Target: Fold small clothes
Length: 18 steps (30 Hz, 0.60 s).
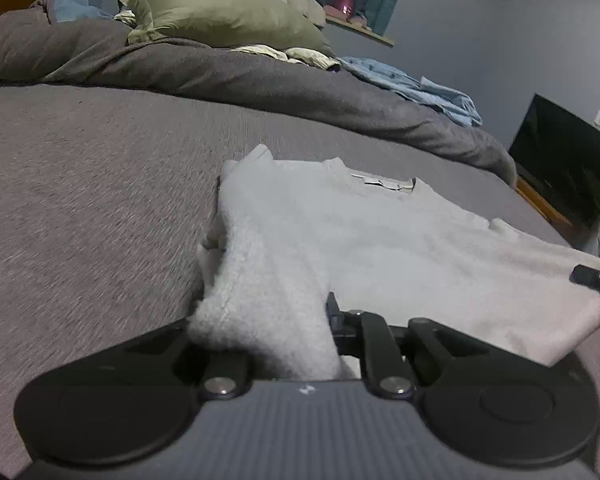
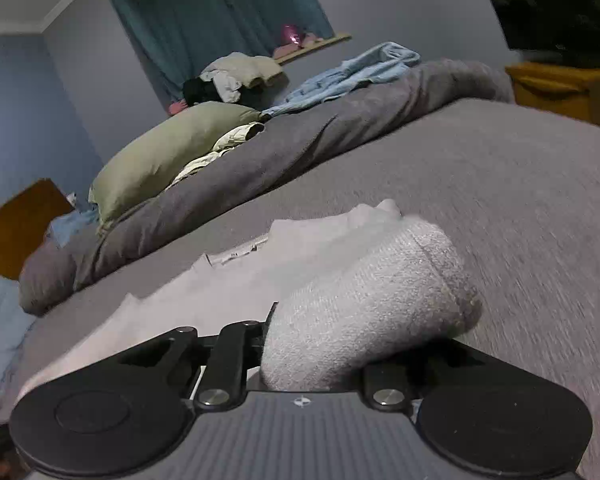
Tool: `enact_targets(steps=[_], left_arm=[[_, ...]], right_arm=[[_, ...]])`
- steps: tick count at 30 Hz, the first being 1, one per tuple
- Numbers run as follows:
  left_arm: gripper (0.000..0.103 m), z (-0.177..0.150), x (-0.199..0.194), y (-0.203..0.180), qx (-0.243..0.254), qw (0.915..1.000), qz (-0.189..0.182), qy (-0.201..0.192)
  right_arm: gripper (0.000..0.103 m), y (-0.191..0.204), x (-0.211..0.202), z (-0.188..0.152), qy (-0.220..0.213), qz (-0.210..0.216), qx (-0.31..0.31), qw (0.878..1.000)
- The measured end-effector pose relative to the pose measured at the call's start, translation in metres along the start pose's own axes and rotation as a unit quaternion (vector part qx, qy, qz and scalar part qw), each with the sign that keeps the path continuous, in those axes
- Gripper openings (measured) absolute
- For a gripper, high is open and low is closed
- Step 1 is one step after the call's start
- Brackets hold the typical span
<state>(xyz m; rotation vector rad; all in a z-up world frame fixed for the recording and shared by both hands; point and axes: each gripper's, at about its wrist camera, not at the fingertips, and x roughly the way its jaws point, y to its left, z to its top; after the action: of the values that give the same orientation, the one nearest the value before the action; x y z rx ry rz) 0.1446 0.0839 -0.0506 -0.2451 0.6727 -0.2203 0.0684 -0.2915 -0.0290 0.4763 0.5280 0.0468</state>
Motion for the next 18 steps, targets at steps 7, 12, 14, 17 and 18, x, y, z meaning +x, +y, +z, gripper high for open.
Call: enact_targets(steps=[7,12,14,17,18], left_arm=[[0.01,-0.052,-0.075,-0.004,0.007,0.9994,-0.005,0.033],[0.01,-0.082,-0.114,-0.009,0.02,0.9985,-0.007,0.05],[0.011,-0.089,-0.119,-0.012,0.037,0.9976,-0.004,0.059],[0.023,-0.097,-0.113,-0.003,0.029,0.9959,0.002,0.085],[0.03,-0.101,-0.113,0.003,0.022,0.9958,0.005,0.089]], right_arm=[[0.02,-0.017,-0.073,-0.047,0.032,-0.018,0.065,0.997],[0.021,-0.029,-0.117,-0.078,0.043,-0.024,0.089,0.995],[0.021,-0.03,-0.125,-0.083,0.049,-0.026,0.082,0.995],[0.029,-0.033,-0.128,-0.092,0.057,-0.042,0.052,0.996],[0.032,-0.036,-0.128,-0.096,0.057,-0.055,0.039,0.996]])
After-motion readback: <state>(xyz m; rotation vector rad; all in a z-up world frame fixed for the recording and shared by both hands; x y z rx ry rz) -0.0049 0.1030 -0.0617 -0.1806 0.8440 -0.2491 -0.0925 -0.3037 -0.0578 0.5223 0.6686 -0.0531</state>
